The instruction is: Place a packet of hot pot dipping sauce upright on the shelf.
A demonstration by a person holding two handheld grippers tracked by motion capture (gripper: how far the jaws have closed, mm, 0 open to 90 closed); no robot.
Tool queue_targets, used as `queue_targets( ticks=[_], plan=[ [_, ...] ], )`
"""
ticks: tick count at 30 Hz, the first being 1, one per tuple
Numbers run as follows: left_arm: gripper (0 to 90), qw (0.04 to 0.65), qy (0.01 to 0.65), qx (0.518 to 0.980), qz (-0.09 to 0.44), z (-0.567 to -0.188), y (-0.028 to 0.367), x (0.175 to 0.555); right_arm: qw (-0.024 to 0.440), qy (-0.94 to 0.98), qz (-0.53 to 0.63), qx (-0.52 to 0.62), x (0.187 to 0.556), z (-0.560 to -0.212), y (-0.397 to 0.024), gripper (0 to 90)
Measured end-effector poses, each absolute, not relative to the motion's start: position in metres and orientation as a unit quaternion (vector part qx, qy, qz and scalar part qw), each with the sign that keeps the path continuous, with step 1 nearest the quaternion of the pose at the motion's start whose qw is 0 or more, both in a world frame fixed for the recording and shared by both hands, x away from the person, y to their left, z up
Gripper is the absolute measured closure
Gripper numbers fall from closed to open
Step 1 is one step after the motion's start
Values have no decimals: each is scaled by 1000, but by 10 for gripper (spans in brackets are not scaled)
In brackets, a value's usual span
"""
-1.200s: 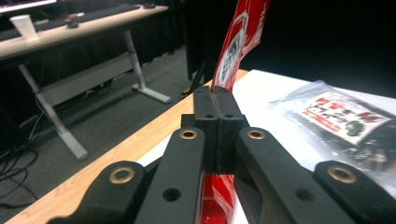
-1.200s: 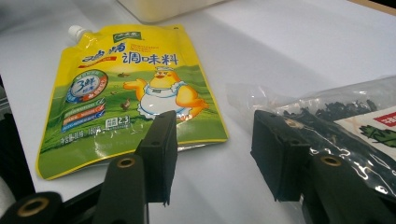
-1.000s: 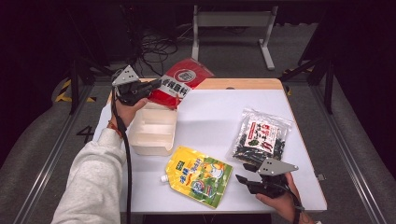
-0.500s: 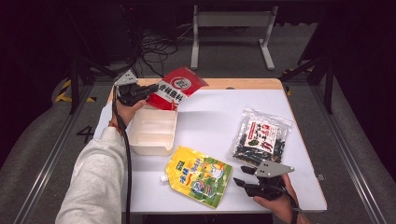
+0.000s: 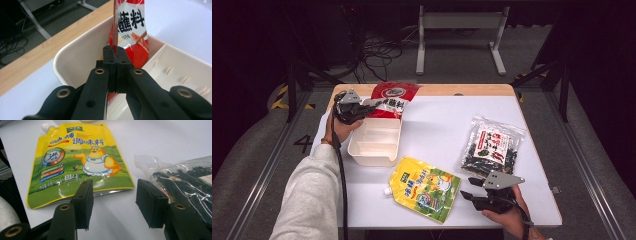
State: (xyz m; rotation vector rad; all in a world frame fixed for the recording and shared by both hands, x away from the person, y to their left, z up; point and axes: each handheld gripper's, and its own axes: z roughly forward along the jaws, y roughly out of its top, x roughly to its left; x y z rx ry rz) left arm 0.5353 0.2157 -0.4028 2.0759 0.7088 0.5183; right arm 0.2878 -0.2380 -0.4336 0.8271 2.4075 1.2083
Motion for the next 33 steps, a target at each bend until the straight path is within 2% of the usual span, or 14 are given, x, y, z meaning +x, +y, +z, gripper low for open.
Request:
queue_targets(
  ticks=[7, 14, 17, 20, 25, 27, 33],
  plan=[
    [894, 360, 277, 862, 226, -402, 202, 538, 161, 844, 421, 291, 289, -433, -238, 464],
    [875, 384, 294, 850, 209, -402, 206, 537, 162, 845, 419, 291, 290, -433, -239, 459],
    [797, 412, 306, 834, 203, -400, 210, 535, 163, 844, 418, 294, 291, -432, -240, 458],
    [755, 442, 323, 810, 211, -393, 220, 528, 165, 842, 419, 297, 293, -431, -244, 456],
    [720, 459, 316, 801, 218, -380, 226, 510, 173, 838, 422, 298, 296, -427, -249, 469],
    [680, 467, 312, 797, 221, -375, 226, 498, 175, 838, 422, 298, 298, -425, -251, 478],
    [491, 480, 313, 786, 232, -365, 225, 460, 181, 835, 426, 296, 303, -421, -256, 485]
  ],
)
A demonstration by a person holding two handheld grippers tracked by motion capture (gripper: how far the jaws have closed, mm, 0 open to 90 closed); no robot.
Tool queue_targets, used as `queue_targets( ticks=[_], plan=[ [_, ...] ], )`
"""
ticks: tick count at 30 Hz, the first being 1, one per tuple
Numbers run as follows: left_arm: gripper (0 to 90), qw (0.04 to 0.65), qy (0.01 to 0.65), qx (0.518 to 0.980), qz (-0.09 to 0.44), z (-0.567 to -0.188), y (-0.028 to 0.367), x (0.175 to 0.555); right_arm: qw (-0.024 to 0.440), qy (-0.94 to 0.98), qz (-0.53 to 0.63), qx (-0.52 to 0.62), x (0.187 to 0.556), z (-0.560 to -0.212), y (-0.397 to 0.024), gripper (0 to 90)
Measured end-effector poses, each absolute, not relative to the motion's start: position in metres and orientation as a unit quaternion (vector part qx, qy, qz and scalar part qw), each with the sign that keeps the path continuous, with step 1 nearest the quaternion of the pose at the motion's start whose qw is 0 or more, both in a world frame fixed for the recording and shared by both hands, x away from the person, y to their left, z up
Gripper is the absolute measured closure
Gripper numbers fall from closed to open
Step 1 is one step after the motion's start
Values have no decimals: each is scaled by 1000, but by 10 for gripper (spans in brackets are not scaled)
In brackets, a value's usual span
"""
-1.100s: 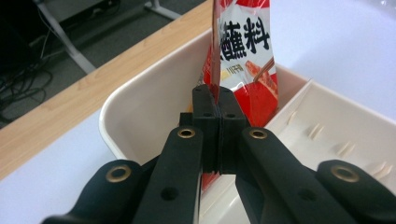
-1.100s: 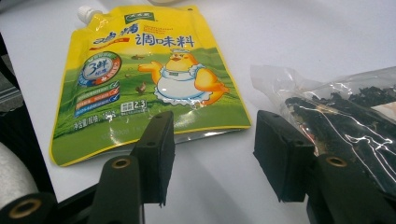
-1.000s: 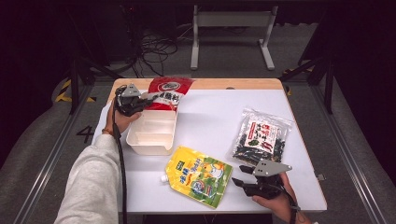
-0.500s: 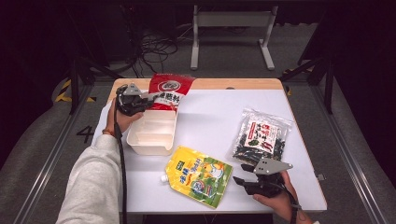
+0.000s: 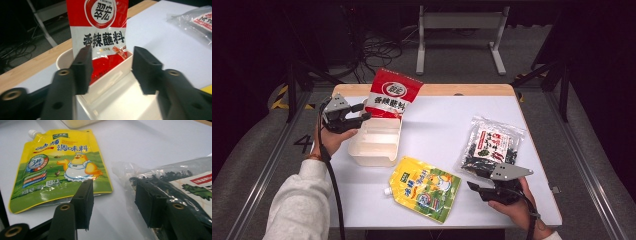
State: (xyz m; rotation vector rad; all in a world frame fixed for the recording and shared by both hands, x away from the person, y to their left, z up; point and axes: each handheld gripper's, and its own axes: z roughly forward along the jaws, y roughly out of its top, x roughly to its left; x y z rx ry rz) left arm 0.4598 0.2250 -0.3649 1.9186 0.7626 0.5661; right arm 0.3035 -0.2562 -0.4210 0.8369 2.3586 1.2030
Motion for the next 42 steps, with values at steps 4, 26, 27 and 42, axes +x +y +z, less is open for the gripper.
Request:
queue_targets(
  ticks=[4, 26, 27, 42],
  plan=[
    [370, 477, 316, 783, 243, -363, 226, 441, 186, 834, 426, 298, 308, -419, -260, 482],
    [169, 470, 320, 794, 213, -425, 231, 305, 210, 812, 429, 335, 324, -408, -304, 591],
    [169, 464, 324, 799, 203, -431, 229, 303, 211, 815, 424, 334, 324, -408, -304, 591],
    [198, 436, 308, 823, 196, -446, 219, 299, 231, 769, 410, 434, 335, -420, -358, 512]
  ],
)
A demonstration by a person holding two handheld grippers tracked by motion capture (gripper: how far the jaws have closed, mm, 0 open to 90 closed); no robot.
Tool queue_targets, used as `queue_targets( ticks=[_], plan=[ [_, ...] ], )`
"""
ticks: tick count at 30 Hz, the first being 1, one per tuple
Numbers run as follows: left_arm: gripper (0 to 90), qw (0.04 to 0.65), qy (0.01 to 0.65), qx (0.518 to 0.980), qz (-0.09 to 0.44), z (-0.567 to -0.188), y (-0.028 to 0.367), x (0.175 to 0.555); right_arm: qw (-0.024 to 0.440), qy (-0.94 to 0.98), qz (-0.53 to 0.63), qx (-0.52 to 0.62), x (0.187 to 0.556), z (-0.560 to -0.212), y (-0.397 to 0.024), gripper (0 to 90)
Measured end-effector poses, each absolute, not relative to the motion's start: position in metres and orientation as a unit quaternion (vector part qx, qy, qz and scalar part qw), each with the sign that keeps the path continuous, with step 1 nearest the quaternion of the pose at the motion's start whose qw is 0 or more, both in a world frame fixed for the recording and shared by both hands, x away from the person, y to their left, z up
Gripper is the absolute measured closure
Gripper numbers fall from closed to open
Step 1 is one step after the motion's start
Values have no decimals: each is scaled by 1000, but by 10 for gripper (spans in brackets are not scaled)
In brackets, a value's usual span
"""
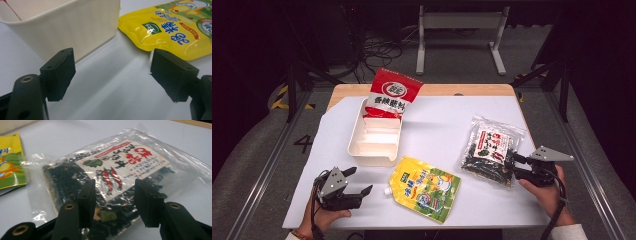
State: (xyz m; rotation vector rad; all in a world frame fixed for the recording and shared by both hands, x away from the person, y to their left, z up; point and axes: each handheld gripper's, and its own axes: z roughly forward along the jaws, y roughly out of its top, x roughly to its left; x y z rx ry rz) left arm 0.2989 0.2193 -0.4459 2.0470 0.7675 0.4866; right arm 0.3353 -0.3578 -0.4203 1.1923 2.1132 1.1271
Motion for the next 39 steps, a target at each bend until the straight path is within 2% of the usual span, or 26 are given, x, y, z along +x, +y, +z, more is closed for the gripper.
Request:
queue_targets(
  ticks=[4, 5, 8, 12, 18, 24, 26, 27, 28, 31, 33, 34, 39],
  plan=[
    [172, 456, 317, 820, 141, -449, 219, 296, 231, 753, 422, 450, 334, -421, -364, 479],
    [164, 456, 317, 820, 141, -449, 219, 296, 231, 753, 422, 450, 334, -421, -364, 479],
    [142, 452, 313, 827, 117, -450, 215, 292, 234, 776, 417, 412, 326, -417, -343, 499],
    [128, 438, 297, 842, 108, -453, 207, 287, 227, 794, 415, 382, 321, -413, -324, 548],
    [124, 434, 287, 849, 90, -454, 200, 282, 221, 793, 414, 388, 325, -414, -321, 541],
    [125, 426, 277, 856, 95, -454, 192, 282, 241, 766, 389, 451, 338, -422, -343, 416],
    [127, 421, 275, 859, 100, -455, 192, 283, 218, 748, 390, 491, 346, -430, -357, 339],
    [130, 421, 275, 859, 100, -455, 192, 283, 218, 748, 390, 491, 346, -430, -357, 339],
    [133, 405, 268, 866, 115, -456, 191, 283, 212, 757, 378, 490, 350, -436, -357, 289],
    [132, 400, 266, 869, 120, -457, 191, 284, 199, 743, 392, 505, 355, -442, -360, 212],
    [131, 403, 266, 868, 119, -456, 191, 284, 193, 739, 394, 512, 357, -443, -361, 189],
    [129, 403, 268, 867, 118, -456, 191, 284, 173, 726, 402, 530, 360, -447, -364, 131],
    [130, 409, 269, 864, 115, -456, 191, 285, 145, 721, 411, 539, 368, -451, -369, 80]
  ],
)
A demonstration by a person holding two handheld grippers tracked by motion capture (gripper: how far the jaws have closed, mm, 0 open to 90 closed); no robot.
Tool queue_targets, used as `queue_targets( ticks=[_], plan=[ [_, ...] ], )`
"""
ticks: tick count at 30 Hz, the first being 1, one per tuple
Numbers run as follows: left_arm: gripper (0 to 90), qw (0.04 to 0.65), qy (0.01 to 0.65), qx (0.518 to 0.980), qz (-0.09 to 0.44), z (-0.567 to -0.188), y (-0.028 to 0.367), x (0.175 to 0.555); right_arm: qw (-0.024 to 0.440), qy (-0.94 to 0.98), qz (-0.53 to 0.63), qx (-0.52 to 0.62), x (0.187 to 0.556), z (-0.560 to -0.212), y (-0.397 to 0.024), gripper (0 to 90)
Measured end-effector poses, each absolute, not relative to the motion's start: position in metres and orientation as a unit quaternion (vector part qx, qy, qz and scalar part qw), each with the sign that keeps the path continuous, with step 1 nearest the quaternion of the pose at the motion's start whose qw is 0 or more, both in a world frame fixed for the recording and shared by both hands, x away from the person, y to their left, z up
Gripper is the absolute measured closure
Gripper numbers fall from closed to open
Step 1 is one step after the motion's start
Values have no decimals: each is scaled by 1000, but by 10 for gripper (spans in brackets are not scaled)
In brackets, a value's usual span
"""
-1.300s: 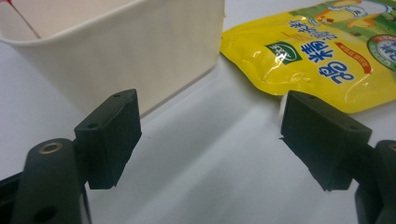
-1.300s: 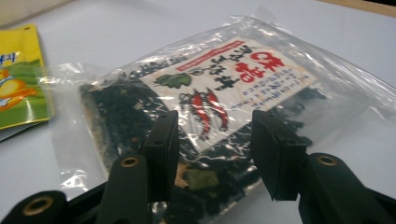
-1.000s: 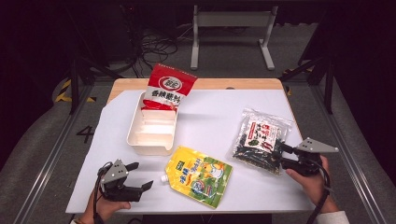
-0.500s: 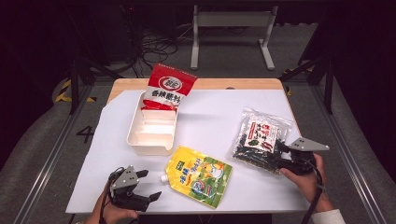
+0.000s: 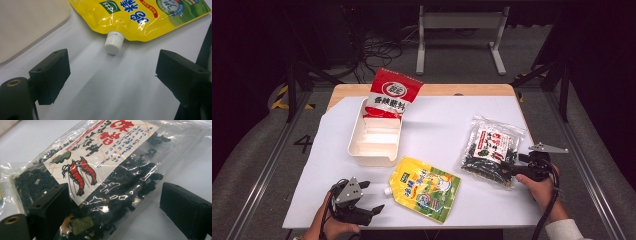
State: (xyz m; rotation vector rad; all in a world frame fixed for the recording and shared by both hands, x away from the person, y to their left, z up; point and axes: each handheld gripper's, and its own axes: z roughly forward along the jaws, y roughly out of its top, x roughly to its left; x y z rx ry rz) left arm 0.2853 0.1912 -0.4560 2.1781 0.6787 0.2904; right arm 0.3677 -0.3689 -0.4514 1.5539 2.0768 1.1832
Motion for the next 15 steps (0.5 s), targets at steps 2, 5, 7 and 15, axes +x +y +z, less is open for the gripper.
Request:
queue_targets(
  ticks=[2, 5, 7, 15],
  plan=[
    [130, 411, 266, 865, 112, -456, 190, 286, 127, 719, 412, 545, 372, -453, -368, 70],
    [130, 410, 265, 866, 111, -456, 188, 286, 119, 723, 409, 543, 373, -452, -365, 104],
    [132, 408, 265, 867, 107, -456, 187, 287, 94, 727, 417, 537, 374, -451, -364, 208],
    [136, 416, 263, 864, 103, -452, 182, 292, 22, 726, 448, 522, 378, -454, -357, 491]
  ],
)
